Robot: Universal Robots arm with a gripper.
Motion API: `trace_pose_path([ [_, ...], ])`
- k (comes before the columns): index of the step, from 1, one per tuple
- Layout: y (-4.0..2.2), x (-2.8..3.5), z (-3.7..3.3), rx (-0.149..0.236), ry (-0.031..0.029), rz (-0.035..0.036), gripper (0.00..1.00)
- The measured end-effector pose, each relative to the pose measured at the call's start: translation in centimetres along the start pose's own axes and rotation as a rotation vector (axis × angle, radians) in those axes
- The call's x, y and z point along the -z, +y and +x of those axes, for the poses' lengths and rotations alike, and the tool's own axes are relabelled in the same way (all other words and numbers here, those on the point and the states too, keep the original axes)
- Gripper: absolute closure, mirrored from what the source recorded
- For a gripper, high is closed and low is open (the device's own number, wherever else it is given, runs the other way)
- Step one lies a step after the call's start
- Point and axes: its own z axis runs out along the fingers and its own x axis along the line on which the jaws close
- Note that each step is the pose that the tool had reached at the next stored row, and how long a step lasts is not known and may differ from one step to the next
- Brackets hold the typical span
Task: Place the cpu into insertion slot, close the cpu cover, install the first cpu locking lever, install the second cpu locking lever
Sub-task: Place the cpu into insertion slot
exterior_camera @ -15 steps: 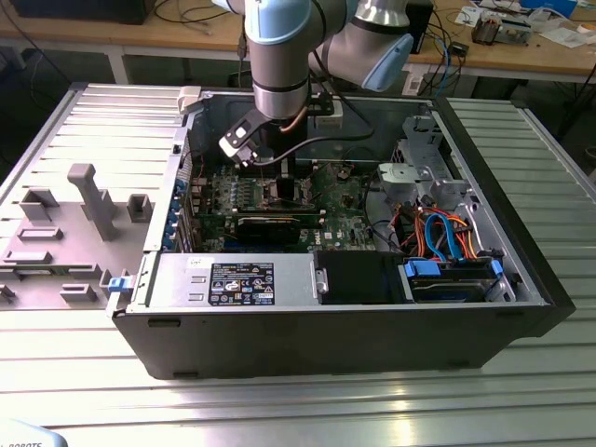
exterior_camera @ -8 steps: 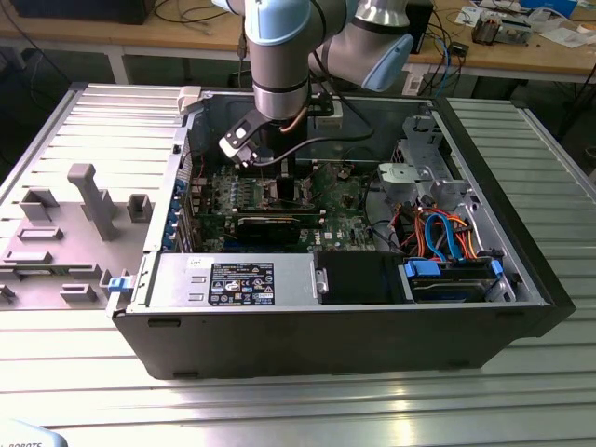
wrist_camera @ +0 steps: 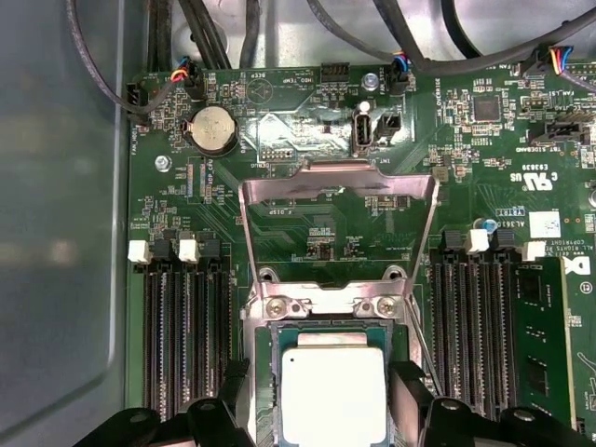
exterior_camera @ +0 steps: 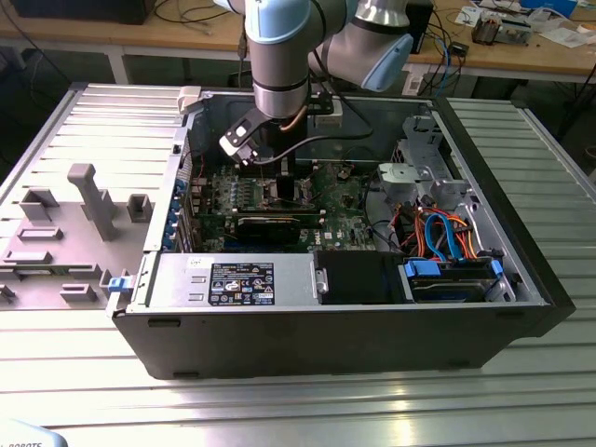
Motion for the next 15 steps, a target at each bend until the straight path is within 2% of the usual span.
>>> trace_pose_path([
  [4, 0.00, -0.05, 0.01, 0.000, 0.0053, 0.0001, 0.31],
  [7, 0.01, 0.02, 0.01, 0.001, -0.0056, -0.0002, 0.31],
  [9, 0.01, 0.03, 0.01, 0.002, -0.0191, -0.0004, 0.31],
  [13, 0.02, 0.02, 0.02, 0.006, -0.0634, -0.0014, 0.31],
  [15, 0.02, 0.04, 0.01, 0.006, -0.0676, -0.0011, 0.31],
])
